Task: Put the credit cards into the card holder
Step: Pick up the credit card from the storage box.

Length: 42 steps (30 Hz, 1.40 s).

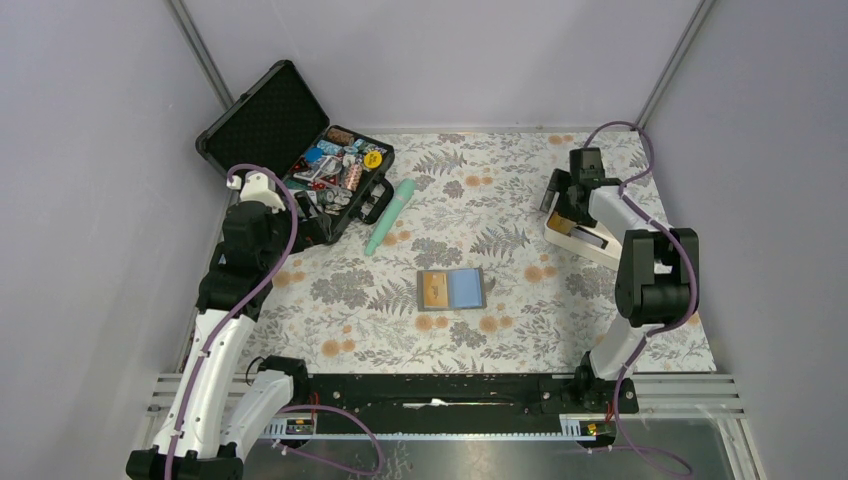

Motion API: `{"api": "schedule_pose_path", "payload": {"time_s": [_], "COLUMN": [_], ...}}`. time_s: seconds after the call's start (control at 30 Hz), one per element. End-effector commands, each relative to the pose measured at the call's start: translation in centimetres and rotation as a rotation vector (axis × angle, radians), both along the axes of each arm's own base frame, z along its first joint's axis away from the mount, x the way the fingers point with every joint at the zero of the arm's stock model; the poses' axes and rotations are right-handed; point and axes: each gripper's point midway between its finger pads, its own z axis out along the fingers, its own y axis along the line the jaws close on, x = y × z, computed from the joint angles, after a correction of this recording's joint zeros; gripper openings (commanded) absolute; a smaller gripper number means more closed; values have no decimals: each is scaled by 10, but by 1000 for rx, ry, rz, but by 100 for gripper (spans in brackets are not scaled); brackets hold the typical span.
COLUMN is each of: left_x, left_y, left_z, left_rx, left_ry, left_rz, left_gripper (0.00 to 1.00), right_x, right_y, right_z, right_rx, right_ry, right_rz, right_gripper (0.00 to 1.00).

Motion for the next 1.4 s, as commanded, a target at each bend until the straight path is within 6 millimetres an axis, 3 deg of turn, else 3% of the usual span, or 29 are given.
{"api": "schedule_pose_path", "payload": {"time_s": [0.0,0.33,0.53,1.07,1.27,1.37], "left_x": [2,3,3,3,3,3], "left_y": [0,-1,-1,-1,-1,-1], "left_z": [8,7,7,7,7,7], "left_rx": [3,3,3,3,3,3], "left_ry": [-40,-38,-38,-37,-38,-39], "left_rz": [-12,-12,-12,-12,-12,-12], "left_gripper": [99,99,99,99,99,99], "right_x": [-2,2,6,8,7,7], "right_y": [-3,2,4,-1,0,0], "right_z": [-8,-17,-10,21,21,17], "right_rx": [0,27,38,12,11,10], "right_ry": [21,39,19,-53,-46,-36], "right_rz": [-18,-16,-11,-15,0,2], "right_gripper": [89,85,73,70,59,59]}}
